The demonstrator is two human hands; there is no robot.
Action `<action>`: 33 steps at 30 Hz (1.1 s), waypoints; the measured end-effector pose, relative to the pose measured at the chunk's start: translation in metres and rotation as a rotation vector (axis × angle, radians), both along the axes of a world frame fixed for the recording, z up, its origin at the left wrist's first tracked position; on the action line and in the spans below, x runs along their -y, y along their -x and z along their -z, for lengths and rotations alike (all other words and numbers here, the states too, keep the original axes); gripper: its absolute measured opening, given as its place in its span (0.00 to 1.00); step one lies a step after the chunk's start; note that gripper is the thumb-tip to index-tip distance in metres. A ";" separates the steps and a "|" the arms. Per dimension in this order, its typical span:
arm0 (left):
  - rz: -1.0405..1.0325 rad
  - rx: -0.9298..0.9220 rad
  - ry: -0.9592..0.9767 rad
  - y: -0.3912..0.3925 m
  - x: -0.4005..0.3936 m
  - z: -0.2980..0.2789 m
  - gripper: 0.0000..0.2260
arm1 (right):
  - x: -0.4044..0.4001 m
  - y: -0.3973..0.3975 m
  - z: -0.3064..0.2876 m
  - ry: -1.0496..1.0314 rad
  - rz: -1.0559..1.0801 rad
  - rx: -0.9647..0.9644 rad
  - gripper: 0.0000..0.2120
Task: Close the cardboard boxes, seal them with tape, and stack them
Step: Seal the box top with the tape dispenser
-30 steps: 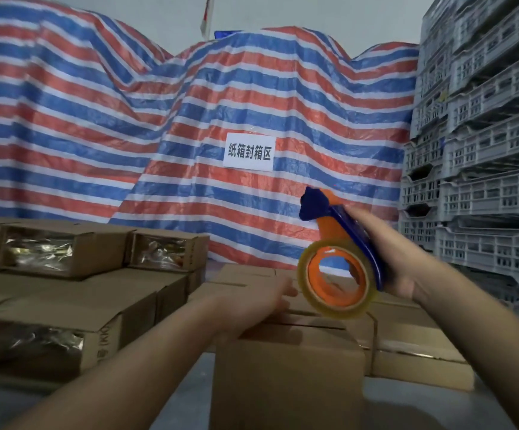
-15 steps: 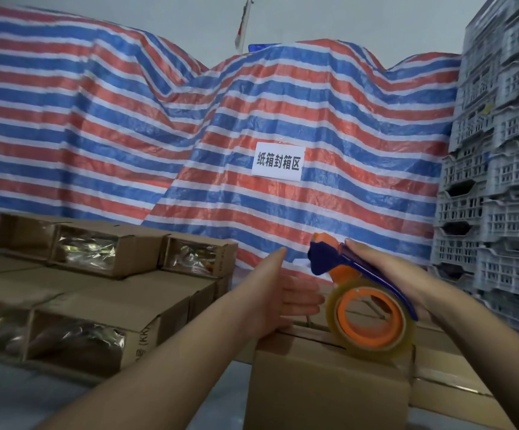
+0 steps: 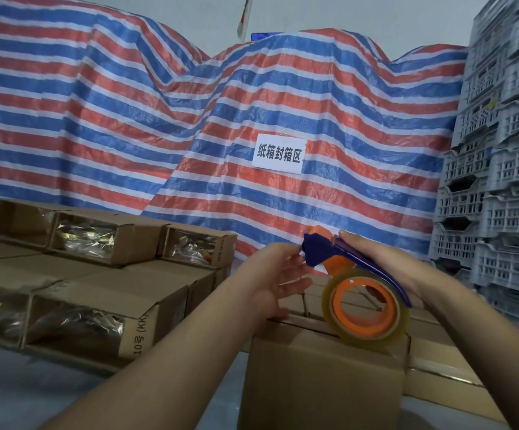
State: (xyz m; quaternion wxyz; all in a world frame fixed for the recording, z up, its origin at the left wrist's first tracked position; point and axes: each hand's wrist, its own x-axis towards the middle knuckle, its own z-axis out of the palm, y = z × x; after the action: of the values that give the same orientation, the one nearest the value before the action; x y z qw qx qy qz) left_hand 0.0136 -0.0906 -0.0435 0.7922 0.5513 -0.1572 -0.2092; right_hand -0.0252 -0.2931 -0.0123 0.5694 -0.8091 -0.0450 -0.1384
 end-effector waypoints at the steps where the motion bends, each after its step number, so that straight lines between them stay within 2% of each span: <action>1: -0.020 -0.007 0.002 0.001 0.001 0.000 0.08 | 0.001 -0.001 0.001 -0.009 -0.008 0.001 0.14; 4: -0.083 -0.022 0.031 0.001 0.004 0.003 0.05 | -0.001 0.000 -0.002 -0.013 -0.004 -0.026 0.18; 7: -0.140 -0.013 0.041 0.002 0.004 0.010 0.07 | -0.011 0.003 -0.015 0.048 0.012 -0.137 0.24; 11: -0.161 -0.023 0.068 0.001 0.001 0.021 0.10 | -0.021 0.004 -0.030 0.188 0.060 -0.261 0.23; 14: -0.186 -0.119 0.202 -0.003 -0.003 0.027 0.11 | -0.018 0.008 -0.037 0.239 0.073 -0.340 0.23; 18: -0.243 -0.236 0.421 -0.007 -0.004 0.034 0.05 | -0.012 0.012 -0.037 0.184 0.048 -0.399 0.22; 22: -0.242 -0.222 0.516 -0.007 -0.006 0.039 0.06 | -0.013 0.010 -0.031 0.139 -0.017 -0.380 0.19; 24: -0.276 -0.112 0.395 -0.007 -0.013 0.039 0.08 | -0.014 0.011 -0.032 0.161 -0.029 -0.382 0.18; 26: -0.399 0.074 0.105 -0.010 -0.022 0.040 0.09 | -0.015 0.011 -0.032 0.183 -0.015 -0.384 0.19; 28: -0.473 0.255 -0.100 -0.015 -0.034 0.041 0.10 | -0.018 0.010 -0.033 0.248 0.000 -0.385 0.21; 30: -0.472 0.345 -0.210 -0.019 -0.045 0.043 0.10 | -0.024 0.007 -0.035 0.328 0.016 -0.409 0.22; 33: -0.436 0.381 -0.309 -0.021 -0.057 0.049 0.11 | -0.035 0.005 -0.039 0.448 0.040 -0.451 0.23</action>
State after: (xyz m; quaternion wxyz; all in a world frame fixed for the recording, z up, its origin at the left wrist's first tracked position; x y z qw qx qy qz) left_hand 0.0351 -0.0340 -0.0930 0.6815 0.7151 -0.1473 0.0509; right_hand -0.0297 -0.2577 0.0264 0.3700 -0.9253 0.0690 0.0465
